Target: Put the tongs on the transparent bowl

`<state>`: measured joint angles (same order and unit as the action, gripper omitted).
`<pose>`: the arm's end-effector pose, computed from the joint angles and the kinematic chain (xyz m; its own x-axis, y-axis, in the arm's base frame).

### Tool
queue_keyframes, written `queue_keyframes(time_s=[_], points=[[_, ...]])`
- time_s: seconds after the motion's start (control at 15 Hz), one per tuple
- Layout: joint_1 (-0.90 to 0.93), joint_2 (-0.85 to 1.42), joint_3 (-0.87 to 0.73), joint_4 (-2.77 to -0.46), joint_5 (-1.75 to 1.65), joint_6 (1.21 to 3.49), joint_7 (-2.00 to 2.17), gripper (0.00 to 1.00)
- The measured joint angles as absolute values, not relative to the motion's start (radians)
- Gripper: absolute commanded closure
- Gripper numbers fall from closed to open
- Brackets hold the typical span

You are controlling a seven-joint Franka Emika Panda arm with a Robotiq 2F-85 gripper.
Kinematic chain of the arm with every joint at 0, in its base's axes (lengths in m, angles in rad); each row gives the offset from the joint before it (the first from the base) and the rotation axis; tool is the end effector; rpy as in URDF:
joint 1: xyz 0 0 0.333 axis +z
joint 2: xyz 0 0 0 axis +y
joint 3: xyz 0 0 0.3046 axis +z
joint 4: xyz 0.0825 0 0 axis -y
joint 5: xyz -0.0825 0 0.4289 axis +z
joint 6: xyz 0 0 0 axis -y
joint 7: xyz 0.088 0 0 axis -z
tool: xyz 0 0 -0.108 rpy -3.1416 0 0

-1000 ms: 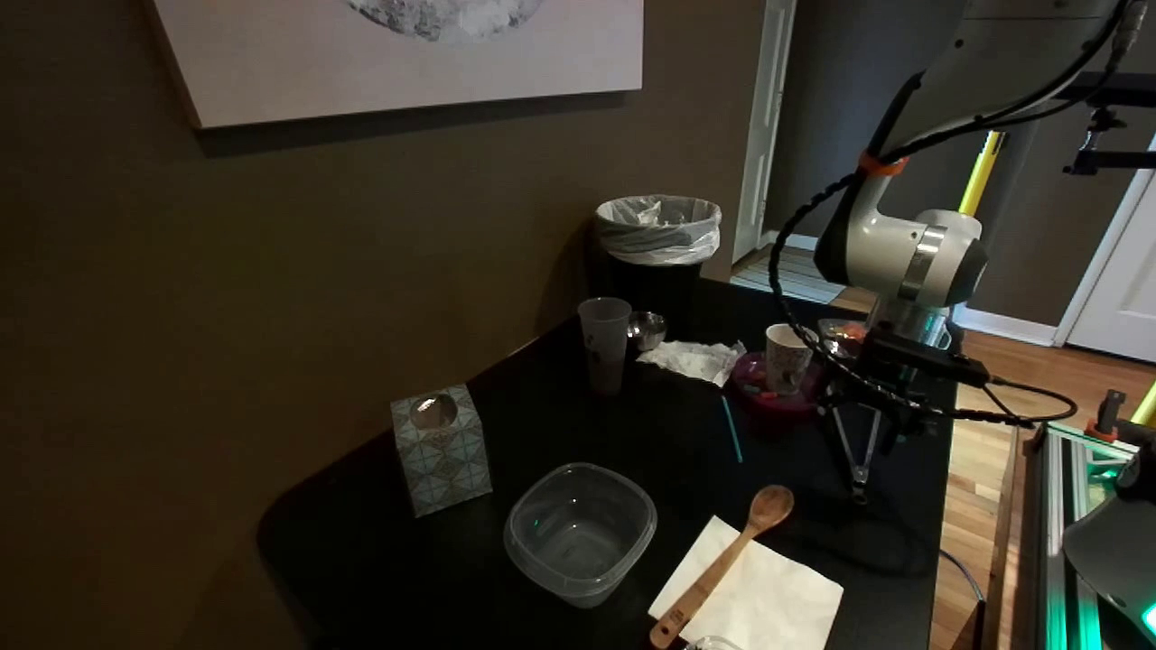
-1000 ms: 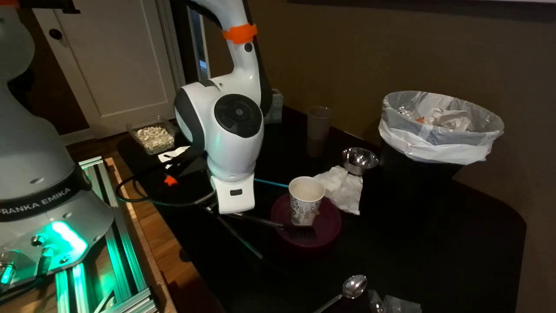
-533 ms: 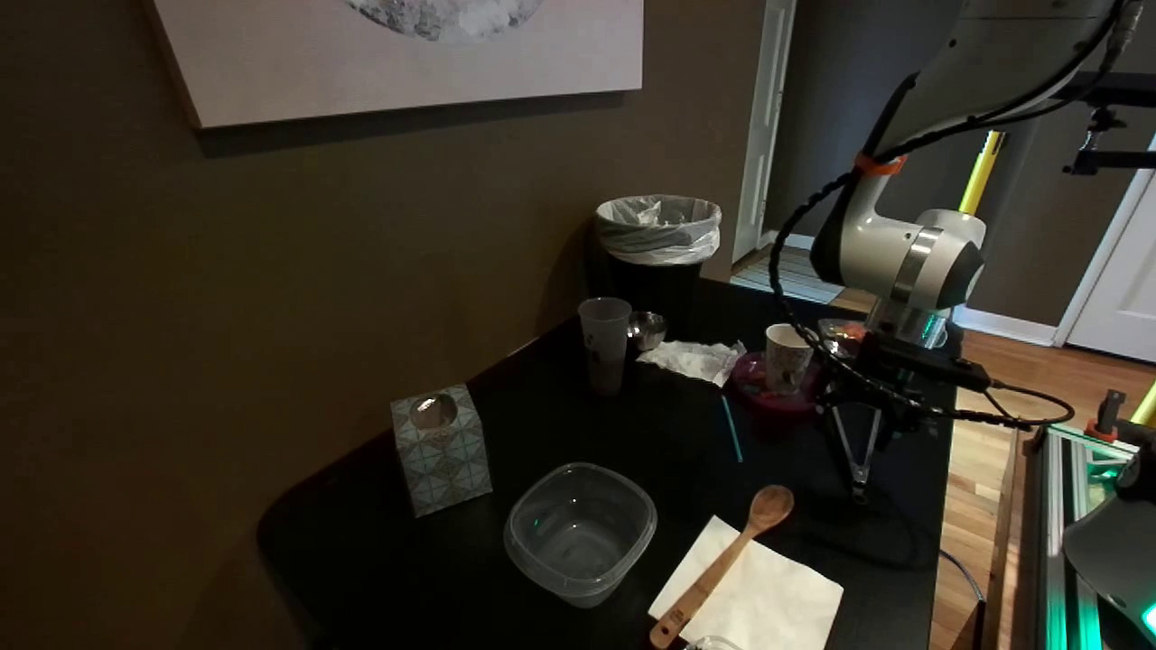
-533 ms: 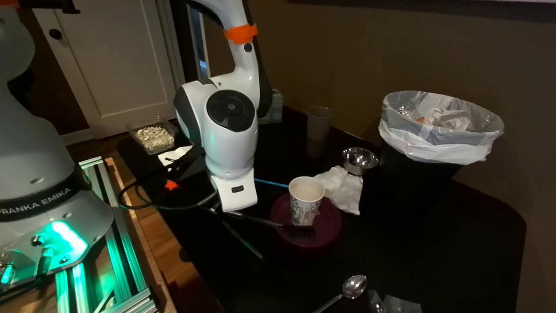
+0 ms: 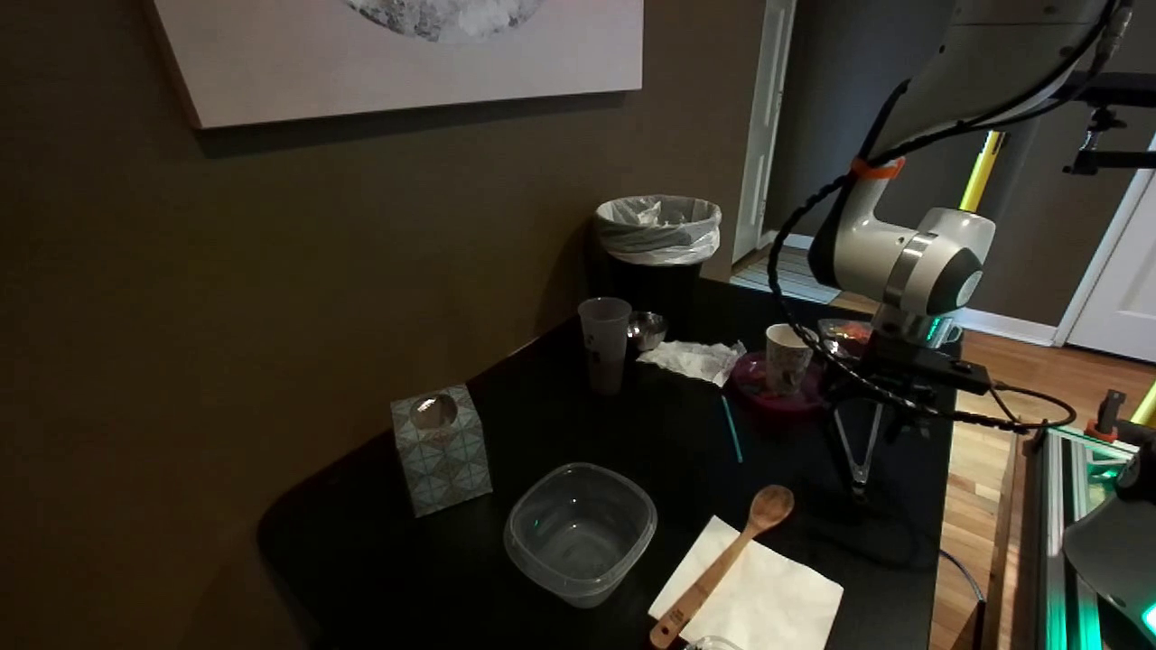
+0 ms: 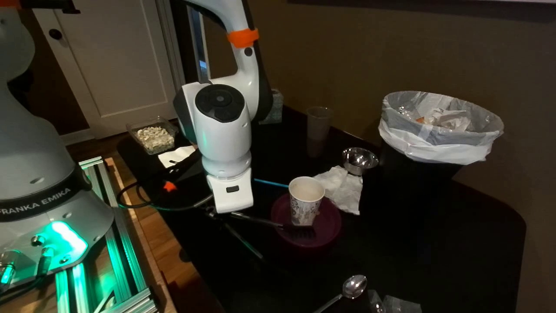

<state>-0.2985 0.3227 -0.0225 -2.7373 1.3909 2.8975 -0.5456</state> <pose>0.2780 -0.1557 0.0506 0.4117 -0.8994 -0.1470 -0.9050 -0.3846 -0.1816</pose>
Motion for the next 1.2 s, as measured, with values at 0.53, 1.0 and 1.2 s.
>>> queue_keyframes(time_s=[0.53,1.0,1.2], points=[[-0.298,0.376,0.026,-2.688,1.57,2.987,-0.581,0.0],[-0.296,0.419,0.031,-2.633,1.651,3.002,-0.655,0.0],[-0.296,0.435,0.027,-2.624,1.651,3.003,-0.678,0.17]])
